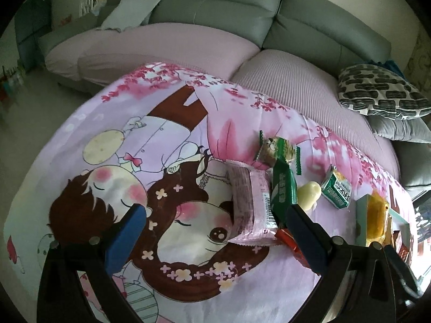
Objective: Organize snacks
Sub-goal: 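Move both tools back over the remaining snacks, then grasp the pink wrapped packet with left tool while right tool grasps the red snack bag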
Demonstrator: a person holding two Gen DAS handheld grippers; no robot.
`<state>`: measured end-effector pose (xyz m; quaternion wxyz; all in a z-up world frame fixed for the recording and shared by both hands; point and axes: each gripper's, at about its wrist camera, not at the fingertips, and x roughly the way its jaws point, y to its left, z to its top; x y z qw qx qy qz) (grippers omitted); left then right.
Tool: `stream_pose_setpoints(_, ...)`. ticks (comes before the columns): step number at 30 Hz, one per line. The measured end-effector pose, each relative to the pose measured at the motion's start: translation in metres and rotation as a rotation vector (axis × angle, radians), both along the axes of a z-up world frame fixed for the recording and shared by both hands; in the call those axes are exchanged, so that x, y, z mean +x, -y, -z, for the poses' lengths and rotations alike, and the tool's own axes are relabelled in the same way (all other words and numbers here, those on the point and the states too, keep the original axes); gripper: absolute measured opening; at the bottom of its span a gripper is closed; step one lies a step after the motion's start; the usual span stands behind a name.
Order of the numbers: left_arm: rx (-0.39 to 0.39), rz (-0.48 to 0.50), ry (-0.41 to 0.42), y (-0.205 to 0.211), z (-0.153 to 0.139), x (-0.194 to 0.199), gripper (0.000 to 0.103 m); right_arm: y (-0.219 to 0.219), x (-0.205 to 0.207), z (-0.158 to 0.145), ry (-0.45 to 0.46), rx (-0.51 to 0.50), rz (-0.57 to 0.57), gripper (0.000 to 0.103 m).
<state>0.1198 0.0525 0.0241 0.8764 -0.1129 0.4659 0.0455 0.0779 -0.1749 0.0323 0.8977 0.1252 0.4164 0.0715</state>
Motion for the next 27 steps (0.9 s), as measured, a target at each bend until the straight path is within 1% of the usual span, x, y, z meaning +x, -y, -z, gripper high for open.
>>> stream_pose_setpoints(8, -0.021, -0.028, 0.021, -0.015, -0.001, 0.011, 0.103, -0.015, 0.019, 0.014, -0.056, 0.005, 0.008, 0.103)
stream_pose_setpoints(12, -0.039, -0.031, -0.002, -0.019, 0.004, 0.020, 0.103, -0.025, 0.029, 0.024, -0.084, -0.005, 0.004, 0.103)
stream_pose_setpoints(15, -0.027, -0.018, -0.025, -0.016, 0.009, 0.026, 0.103, -0.030, 0.038, 0.030, -0.100, -0.006, 0.016, 0.102)
stream_pose_setpoints(19, -0.036, -0.005, -0.047, -0.012, 0.014, 0.033, 0.103, -0.037, 0.051, 0.036, -0.125, -0.024, 0.050, 0.096)
stream_pose_setpoints(23, -0.042, 0.007, -0.057, -0.010, 0.018, 0.036, 0.103, -0.040, 0.061, 0.046, -0.161, -0.004, 0.071, 0.088)
stream_pose_setpoints(25, -0.043, 0.010, -0.059, -0.009, 0.019, 0.037, 0.103, -0.043, 0.064, 0.050, -0.174, -0.007, 0.073, 0.086)
stream_pose_setpoints(27, -0.054, 0.015, -0.061, -0.008, 0.020, 0.037, 0.103, -0.046, 0.065, 0.053, -0.185, -0.015, 0.068, 0.085)
